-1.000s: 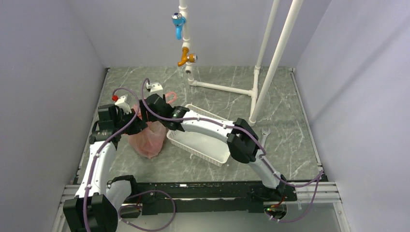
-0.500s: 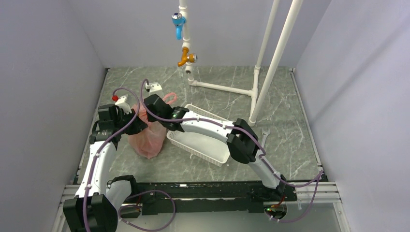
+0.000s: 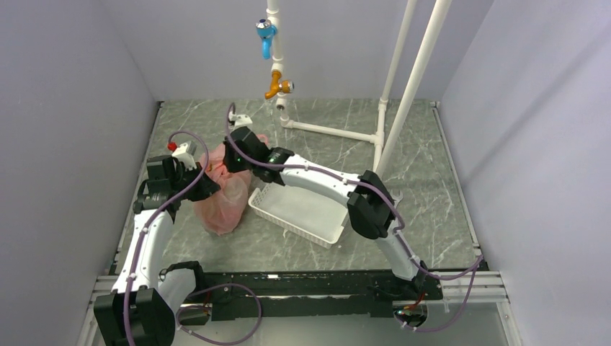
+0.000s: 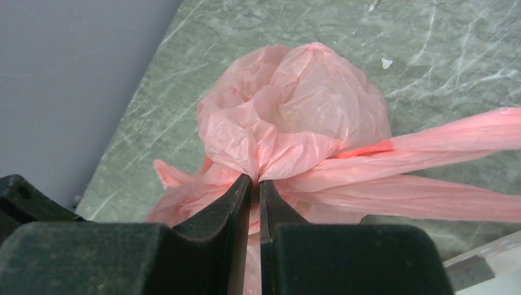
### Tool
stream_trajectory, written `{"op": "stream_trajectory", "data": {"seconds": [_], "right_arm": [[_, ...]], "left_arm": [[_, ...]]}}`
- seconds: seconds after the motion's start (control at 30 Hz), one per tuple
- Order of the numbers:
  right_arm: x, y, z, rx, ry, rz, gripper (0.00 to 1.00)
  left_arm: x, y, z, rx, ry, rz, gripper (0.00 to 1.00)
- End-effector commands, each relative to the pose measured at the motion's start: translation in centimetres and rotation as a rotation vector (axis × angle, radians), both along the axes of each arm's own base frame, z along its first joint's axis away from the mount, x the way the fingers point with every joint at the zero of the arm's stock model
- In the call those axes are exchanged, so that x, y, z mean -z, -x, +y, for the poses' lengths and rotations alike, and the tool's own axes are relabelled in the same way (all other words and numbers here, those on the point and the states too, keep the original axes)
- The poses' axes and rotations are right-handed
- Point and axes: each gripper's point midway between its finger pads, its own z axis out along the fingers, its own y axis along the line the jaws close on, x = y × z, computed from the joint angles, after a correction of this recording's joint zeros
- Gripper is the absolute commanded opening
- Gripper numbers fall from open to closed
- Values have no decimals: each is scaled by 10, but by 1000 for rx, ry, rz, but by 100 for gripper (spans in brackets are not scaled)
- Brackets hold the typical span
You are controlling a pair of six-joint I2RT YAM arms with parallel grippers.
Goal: Take the fake fruits out of the plastic bag
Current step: Untie the plastic bag at the center of the board.
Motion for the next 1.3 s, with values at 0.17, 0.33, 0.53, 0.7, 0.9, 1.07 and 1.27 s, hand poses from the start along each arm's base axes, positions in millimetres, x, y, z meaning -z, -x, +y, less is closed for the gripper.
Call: {"op": "stream_trajectory", "data": {"seconds": [0.17,0.33,0.53,0.7,0.9,1.07,1.27], "right_arm": [[-74,-35,-24,-52,-240,39,1],[-76,-55,-29,-86,-252,48,1],[-72,-79,-37,-54,-272,65,1],[-63,-93,-43,-35,-273,77,1],[-67,-93,-42,-58,-339,128,0],[-64,-67,-34,-122,-372,157,0],[-67,-48,-40,-149,-401,156,0]], "left_arm": [[-20,-2,4,-15,-35,-79,0],[-28,1,11,-57,-68,-110,0],[-39,4,31,-168,-121,-156,0],[-45,7,36,-203,-133,-174,0],[-53,10,44,-260,-153,-215,0],[-57,9,37,-217,-132,-241,37],[-65,9,29,-163,-120,-292,61]]}}
